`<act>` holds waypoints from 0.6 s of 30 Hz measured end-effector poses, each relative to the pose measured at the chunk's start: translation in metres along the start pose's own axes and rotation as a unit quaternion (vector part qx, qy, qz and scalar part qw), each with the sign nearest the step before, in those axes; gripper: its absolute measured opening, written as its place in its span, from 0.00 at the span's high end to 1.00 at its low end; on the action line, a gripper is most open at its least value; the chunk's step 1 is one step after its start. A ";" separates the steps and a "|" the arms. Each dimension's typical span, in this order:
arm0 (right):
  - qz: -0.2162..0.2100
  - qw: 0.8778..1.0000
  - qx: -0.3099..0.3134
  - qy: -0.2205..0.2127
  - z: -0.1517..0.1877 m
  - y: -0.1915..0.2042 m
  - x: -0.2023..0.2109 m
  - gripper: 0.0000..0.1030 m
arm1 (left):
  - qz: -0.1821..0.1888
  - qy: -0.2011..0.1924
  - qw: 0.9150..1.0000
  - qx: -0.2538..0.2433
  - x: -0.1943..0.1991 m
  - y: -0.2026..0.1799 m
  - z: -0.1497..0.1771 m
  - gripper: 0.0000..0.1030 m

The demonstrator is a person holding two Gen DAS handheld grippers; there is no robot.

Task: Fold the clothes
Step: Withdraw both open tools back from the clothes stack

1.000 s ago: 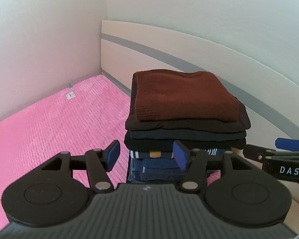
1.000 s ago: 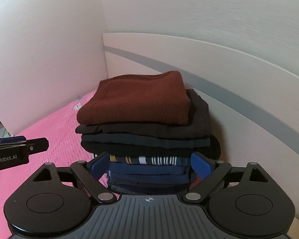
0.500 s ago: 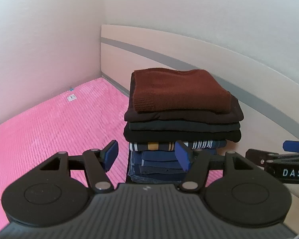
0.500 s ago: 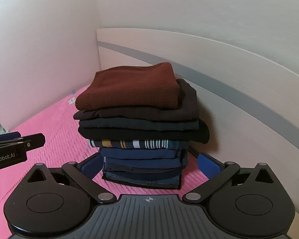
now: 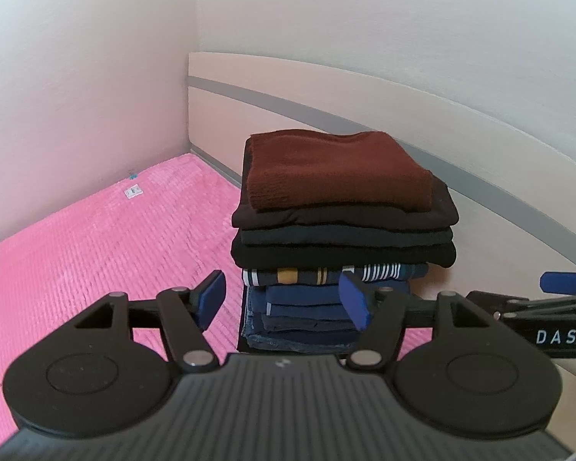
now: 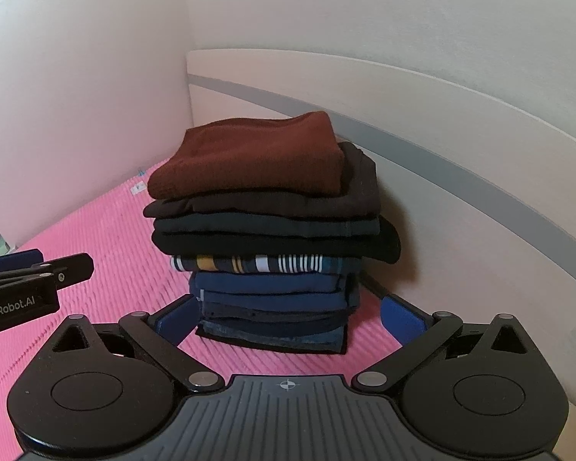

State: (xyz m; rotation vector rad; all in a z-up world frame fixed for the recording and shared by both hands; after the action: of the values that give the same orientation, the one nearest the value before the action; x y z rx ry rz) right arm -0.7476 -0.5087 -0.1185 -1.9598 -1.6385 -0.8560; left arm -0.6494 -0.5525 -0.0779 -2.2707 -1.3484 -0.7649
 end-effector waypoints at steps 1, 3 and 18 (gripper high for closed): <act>0.000 1.000 0.000 0.001 0.001 0.000 -0.001 0.00 | -0.002 0.002 1.000 0.001 -0.001 0.001 0.002 0.40; 0.000 1.000 0.001 0.005 0.003 0.001 -0.002 0.00 | -0.004 0.008 1.000 0.003 -0.003 0.002 0.005 0.39; 0.001 0.999 0.001 0.033 0.012 0.004 -0.019 0.00 | -0.018 0.073 0.997 -0.017 -0.025 0.003 0.040 0.31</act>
State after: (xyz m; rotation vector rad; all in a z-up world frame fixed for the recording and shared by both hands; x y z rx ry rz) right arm -0.7436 -0.5144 -0.1405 -1.9109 -1.5992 -0.9076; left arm -0.6465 -0.5474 -0.1250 -2.1759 -1.3206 -0.9526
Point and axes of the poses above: each gripper's, at about its wrist camera, not at the fingertips, and x roughly against the way its jaws point, y to its left, z to its underside, the point moved 9 cm from there along -x, roughly the way its jaws point, and after that the axes turned 7 degrees about z, right-handed, at the moved point
